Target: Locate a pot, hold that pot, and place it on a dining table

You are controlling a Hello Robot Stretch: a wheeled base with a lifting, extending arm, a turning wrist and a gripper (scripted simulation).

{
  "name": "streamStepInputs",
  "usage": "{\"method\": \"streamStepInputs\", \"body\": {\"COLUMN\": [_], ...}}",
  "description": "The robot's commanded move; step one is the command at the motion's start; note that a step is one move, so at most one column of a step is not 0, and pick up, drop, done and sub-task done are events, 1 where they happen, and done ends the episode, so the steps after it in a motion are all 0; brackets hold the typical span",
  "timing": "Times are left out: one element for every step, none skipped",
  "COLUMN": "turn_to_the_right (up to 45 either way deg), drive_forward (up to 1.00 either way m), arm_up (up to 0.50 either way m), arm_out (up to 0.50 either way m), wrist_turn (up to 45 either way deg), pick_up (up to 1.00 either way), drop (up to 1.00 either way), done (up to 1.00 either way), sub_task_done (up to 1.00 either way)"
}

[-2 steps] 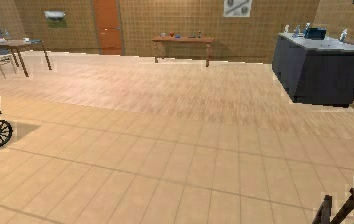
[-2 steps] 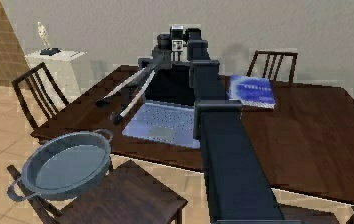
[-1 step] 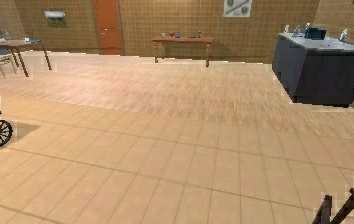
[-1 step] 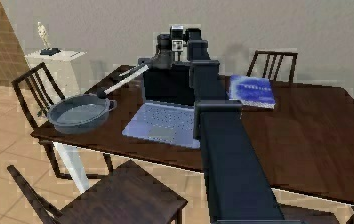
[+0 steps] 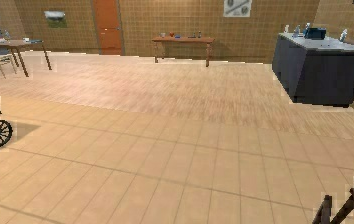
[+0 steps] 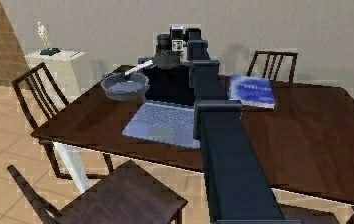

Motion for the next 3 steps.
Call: {"method": "streamStepInputs", "body": {"turn_to_the_right": [0.0, 0.0, 0.0], "drive_forward": [0.0, 0.0, 0.0], "arm_up": [0.0, 0.0, -0.32], "arm_out": [0.0, 0.0, 0.0], "wrist_turn": [45.0, 36.0, 0.0], "pick_up": [0.0, 0.0, 0.0], "drop": [0.0, 0.0, 0.0], "done": [0.0, 0.0, 0.0], "sub_task_done": [0.0, 0.0, 0.0]}}
